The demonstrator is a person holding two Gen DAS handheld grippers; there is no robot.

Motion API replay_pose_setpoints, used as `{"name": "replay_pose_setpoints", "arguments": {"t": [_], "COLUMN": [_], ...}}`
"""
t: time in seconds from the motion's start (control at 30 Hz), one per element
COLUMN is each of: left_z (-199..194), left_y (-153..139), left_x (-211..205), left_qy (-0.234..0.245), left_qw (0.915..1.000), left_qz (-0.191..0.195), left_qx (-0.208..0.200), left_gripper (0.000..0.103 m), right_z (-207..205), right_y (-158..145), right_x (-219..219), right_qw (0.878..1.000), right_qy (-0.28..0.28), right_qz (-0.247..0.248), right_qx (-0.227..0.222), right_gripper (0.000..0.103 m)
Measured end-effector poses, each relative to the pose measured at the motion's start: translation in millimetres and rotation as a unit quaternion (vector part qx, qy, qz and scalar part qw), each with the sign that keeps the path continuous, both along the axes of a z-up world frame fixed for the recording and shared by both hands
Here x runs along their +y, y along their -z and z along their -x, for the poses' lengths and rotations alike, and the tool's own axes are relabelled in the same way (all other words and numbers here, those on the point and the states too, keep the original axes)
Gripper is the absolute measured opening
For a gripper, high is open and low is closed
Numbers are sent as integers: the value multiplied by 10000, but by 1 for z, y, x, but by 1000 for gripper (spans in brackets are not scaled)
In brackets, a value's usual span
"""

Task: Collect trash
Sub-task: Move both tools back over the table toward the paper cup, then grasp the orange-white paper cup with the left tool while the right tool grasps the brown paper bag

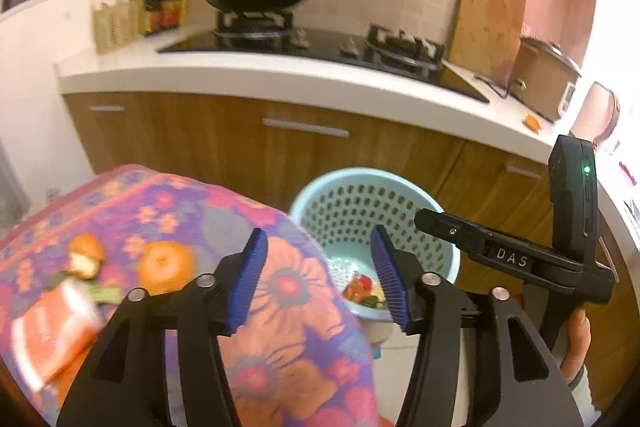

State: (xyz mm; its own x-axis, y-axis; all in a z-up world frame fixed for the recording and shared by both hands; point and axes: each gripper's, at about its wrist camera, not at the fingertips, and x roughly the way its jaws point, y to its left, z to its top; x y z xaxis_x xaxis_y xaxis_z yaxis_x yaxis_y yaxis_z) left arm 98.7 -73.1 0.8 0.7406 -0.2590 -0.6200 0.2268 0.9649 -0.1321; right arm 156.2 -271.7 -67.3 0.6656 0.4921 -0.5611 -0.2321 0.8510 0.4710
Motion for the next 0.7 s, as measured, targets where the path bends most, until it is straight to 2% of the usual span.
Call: {"name": "replay_pose_setpoints", "arguments": {"t": [0.2,0.4,0.57,0.63,0.7], "left_z": [43,82,100,102,100], "left_y": [-25,-36,-28,-17,0], "left_x": [63,143,204,224,245], "left_qy": [-717,-1626,-2162,-2243,-2298], "left_qw": [9968,9854,9751,9721,9667], "left_qz": [50,154,461,680,1059], "left_qx": [-363,-479,-197,65,372], "left_gripper": [57,57,58,61,61], "right_z": [21,36,51,59,66], "right_y": [-17,-13,-7,-6,-6], "right_x": [62,121,170,189,204], "right_qw": [9962,9890,9798,9752,9711], "right_qy": [-771,-1382,-1926,-2135,-2292], "right_qz": [159,360,424,462,535], "right_qx": [-380,-392,-324,-343,-398], "right_gripper": [46,46,46,46,46]}}
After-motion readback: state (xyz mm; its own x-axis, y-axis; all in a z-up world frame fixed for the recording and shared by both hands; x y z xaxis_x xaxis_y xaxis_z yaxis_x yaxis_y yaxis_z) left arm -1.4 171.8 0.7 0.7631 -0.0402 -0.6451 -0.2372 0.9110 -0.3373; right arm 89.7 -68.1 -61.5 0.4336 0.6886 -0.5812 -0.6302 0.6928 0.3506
